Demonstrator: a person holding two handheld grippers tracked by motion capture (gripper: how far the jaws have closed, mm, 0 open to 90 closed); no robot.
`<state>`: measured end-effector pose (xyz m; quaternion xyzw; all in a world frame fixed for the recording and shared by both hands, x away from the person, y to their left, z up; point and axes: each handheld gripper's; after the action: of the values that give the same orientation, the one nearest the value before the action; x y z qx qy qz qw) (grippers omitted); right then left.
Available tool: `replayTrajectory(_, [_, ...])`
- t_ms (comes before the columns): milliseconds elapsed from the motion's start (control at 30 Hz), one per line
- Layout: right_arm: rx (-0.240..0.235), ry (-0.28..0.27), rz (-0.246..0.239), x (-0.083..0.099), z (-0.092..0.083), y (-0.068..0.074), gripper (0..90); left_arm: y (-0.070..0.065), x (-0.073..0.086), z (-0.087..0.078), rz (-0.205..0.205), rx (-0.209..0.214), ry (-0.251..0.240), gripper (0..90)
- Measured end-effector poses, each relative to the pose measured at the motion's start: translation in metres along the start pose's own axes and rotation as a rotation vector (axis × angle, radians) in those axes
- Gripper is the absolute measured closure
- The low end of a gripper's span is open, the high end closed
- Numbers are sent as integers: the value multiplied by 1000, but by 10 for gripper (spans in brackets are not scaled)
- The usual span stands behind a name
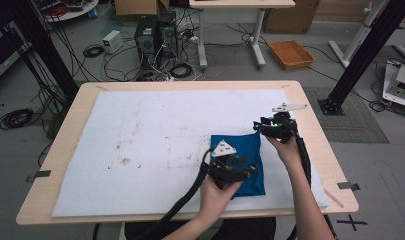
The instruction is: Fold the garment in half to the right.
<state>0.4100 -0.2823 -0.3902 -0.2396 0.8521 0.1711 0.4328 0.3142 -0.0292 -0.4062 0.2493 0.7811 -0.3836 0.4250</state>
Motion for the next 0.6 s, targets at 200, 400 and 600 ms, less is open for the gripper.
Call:
replayTrajectory(200, [-28,-66,107,44,-38,16,466,58,-23,-15,-1,-179,-39,529])
replayTrajectory(400, [-73,-72,64,87,-67,62,398,87,-26,-9,54,-254,-50,487])
replayTrajectory(600, [-116,-53,-33,105,-81,95,517,98,-24,-1,86,-235,-39,426])
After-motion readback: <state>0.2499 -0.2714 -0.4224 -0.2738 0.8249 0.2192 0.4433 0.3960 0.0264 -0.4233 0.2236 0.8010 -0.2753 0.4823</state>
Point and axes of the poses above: each handheld gripper's, and its own axes: z roughly forward along the jaws, x roughly out of its underside, y roughly to its left, and after that the axes turned 1 degree about -z, right-handed
